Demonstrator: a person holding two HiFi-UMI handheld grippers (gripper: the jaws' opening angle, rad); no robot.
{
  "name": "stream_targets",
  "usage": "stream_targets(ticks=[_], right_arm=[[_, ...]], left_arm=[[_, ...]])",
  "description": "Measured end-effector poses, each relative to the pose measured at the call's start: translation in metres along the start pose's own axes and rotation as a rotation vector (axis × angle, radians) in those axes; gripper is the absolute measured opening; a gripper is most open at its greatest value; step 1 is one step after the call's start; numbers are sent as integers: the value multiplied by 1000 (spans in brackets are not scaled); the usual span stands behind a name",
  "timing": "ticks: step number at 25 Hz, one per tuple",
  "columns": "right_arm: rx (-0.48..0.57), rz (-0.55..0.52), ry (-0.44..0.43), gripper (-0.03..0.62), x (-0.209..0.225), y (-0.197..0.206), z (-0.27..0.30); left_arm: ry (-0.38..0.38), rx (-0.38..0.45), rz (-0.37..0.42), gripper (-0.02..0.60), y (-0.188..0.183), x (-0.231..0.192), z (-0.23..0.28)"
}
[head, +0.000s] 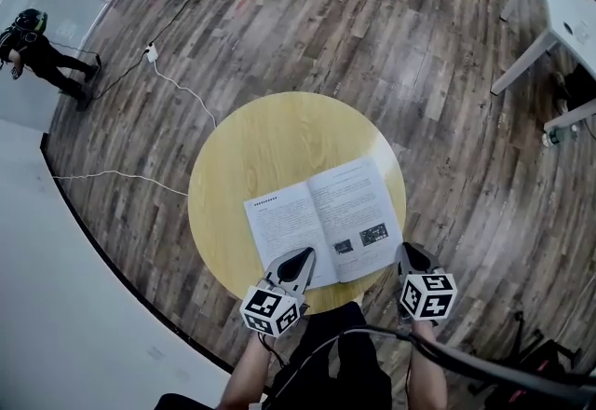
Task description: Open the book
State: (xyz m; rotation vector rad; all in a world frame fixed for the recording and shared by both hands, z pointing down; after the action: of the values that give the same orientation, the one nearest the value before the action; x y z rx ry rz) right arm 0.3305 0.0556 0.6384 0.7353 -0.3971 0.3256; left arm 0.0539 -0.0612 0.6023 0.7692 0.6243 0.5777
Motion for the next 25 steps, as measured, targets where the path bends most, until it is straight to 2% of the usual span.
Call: stream_targets(ticks=[11, 16, 18, 21, 24, 25], right_arm=[[-26, -20, 13, 8, 4, 6, 10], [-24, -65, 70, 28, 2, 0, -3], [-14, -66, 87, 87, 2, -2, -11], [25, -69, 91, 106, -2, -8, -21], [61, -79, 80, 199, -9, -17, -27], [68, -84, 77, 202, -12, -19, -29]], left_arm=[[-6, 5, -7, -5, 7, -9, 0], [-13, 29, -9, -5, 0, -8, -10], [-16, 41, -8, -5, -4, -7, -15], [-17, 65, -5, -5, -10, -6, -22], [-17, 88, 0, -5, -13, -5, -30], [-17, 93, 2, -5, -14, -3, -33]])
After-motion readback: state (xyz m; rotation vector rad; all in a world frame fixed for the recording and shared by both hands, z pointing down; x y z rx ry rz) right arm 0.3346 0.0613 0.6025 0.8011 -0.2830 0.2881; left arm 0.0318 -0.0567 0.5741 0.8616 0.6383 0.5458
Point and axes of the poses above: the fingertips, and each gripper's own axes: z forward along the fingers, x to its right, y out of its underside, the point moved 10 cm from there along -z, backward along the fingers, and after that the axes turned 8 degrees about -y, right-handed, at the moved point
